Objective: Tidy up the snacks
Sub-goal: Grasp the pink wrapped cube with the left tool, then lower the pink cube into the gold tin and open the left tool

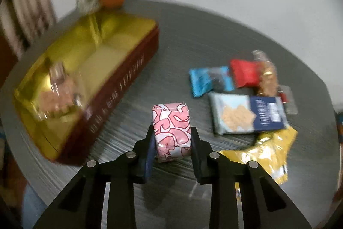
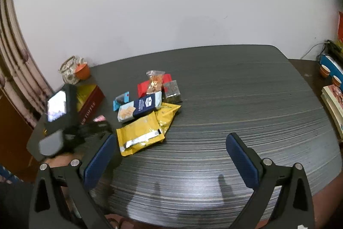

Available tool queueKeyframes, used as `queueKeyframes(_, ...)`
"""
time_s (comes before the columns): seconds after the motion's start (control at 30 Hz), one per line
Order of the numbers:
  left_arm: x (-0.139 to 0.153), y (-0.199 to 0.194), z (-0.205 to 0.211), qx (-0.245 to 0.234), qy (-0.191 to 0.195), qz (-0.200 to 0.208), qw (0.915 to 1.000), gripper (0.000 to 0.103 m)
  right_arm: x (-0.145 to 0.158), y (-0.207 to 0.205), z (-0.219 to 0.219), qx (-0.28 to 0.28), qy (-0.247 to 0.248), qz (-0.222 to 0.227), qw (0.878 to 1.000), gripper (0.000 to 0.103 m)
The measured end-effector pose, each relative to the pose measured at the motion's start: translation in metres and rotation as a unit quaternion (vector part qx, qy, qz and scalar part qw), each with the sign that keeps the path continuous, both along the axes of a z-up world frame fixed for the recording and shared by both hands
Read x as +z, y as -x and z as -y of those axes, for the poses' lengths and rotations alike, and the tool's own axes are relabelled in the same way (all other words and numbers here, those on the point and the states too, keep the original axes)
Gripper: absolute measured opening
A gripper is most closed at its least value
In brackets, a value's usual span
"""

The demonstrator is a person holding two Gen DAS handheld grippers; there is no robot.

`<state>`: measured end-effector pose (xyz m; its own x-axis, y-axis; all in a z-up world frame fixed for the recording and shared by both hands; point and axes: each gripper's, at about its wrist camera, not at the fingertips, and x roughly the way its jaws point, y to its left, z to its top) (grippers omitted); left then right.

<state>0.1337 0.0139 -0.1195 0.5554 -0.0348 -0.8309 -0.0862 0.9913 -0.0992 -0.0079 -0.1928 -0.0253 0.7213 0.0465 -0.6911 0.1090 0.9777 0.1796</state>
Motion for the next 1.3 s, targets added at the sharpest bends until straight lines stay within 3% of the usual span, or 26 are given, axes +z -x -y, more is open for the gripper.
queueKeyframes(0.1,0.023,0.016,-0.001,-0.053,-0.017,0.035,0.9979,0.030,-0.005,-0.002,0.002,-0.005,-0.002,-0.009,1.000,0.102)
queueKeyframes(0.2,0.048,0.031,-0.012,-0.084,-0.014,0.059,0.9947,0.030,-0.009,-0.005,0.001,-0.006,0.003,-0.017,1.000,0.102)
queueKeyframes(0.3,0.068,0.042,-0.017,-0.106,-0.041,0.090,0.9895,0.030,-0.014,-0.007,-0.004,0.001,0.011,-0.025,1.000,0.102)
queueKeyframes(0.57,0.096,0.028,-0.055,-0.094,-0.073,0.103,0.9876,0.030,-0.029,-0.012,-0.014,0.016,0.033,-0.046,0.998,0.102)
queueKeyframes(0.9,0.119,-0.027,-0.127,-0.033,-0.087,0.081,0.9924,0.030,-0.035,-0.013,-0.019,0.022,0.045,-0.055,0.997,0.102)
queueKeyframes(1.3,0.074,-0.090,-0.156,0.002,-0.079,-0.006,0.9969,0.030,-0.039,-0.015,-0.022,0.028,0.052,-0.062,0.996,0.102)
